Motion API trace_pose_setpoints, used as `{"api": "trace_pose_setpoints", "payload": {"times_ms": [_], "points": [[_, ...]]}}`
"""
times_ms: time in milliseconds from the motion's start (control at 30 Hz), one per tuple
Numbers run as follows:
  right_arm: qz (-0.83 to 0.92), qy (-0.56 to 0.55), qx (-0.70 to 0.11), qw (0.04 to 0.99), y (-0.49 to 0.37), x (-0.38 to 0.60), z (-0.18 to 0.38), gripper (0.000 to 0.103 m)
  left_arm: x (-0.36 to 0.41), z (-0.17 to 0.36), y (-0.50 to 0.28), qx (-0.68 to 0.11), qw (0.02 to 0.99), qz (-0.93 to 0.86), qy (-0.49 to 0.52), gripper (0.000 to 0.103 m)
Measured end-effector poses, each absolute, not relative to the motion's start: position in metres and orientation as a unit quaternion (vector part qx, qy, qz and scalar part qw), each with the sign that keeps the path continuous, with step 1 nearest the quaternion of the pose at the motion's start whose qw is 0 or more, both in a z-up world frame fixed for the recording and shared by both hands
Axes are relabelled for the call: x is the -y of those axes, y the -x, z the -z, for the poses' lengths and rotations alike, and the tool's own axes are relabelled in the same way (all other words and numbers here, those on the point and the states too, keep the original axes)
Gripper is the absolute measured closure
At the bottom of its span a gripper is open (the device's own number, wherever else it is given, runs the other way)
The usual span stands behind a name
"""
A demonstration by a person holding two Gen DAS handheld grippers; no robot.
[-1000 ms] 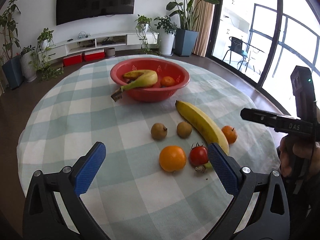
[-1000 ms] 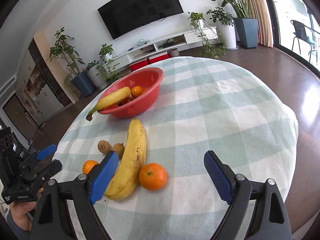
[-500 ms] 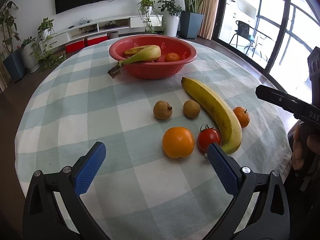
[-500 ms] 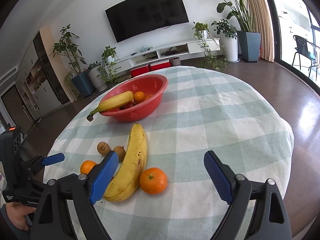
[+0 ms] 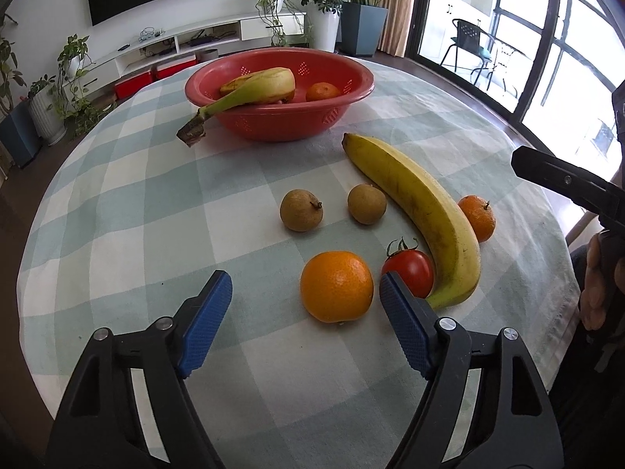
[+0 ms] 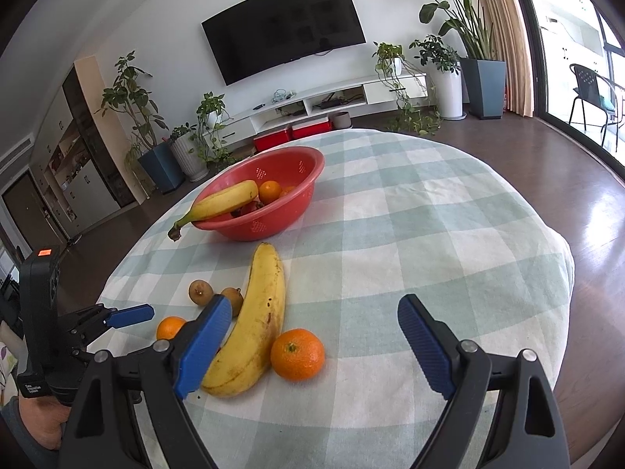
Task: Organize fruits
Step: 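Grasp the large orange with the left tool, then hold the orange in the left tool while the right tool grasps another orange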
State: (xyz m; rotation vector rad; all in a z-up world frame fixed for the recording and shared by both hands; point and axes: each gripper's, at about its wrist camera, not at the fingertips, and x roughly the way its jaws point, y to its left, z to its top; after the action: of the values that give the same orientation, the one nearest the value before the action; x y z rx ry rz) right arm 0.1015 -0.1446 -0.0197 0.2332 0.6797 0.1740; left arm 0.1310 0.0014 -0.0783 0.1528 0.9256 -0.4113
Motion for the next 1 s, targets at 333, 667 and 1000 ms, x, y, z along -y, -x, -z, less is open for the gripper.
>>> {"api": "trace_pose_setpoints", "payload": {"times_ms": [333,667,1000], "points": [[-0.084,-0.112,-0.332,0.933,-0.100,0.145,0.019,0.014,0.005,0.090,-0.141,-0.468,0.856,0.209,-0.075,0.056],[-0.083,-0.110,-0.333,0.933,-0.100,0.144,0.019,0.014,0.001,0.090,-0.141,-0.464,0.858,0.212,-0.065,0.067],[-0.056,-0.129,-0.341,0.930,-0.104,0.159,0.024,0.018,-0.016,0.086,-0.129,-0.448,0.868,0.213,-0.032,0.067]]}}
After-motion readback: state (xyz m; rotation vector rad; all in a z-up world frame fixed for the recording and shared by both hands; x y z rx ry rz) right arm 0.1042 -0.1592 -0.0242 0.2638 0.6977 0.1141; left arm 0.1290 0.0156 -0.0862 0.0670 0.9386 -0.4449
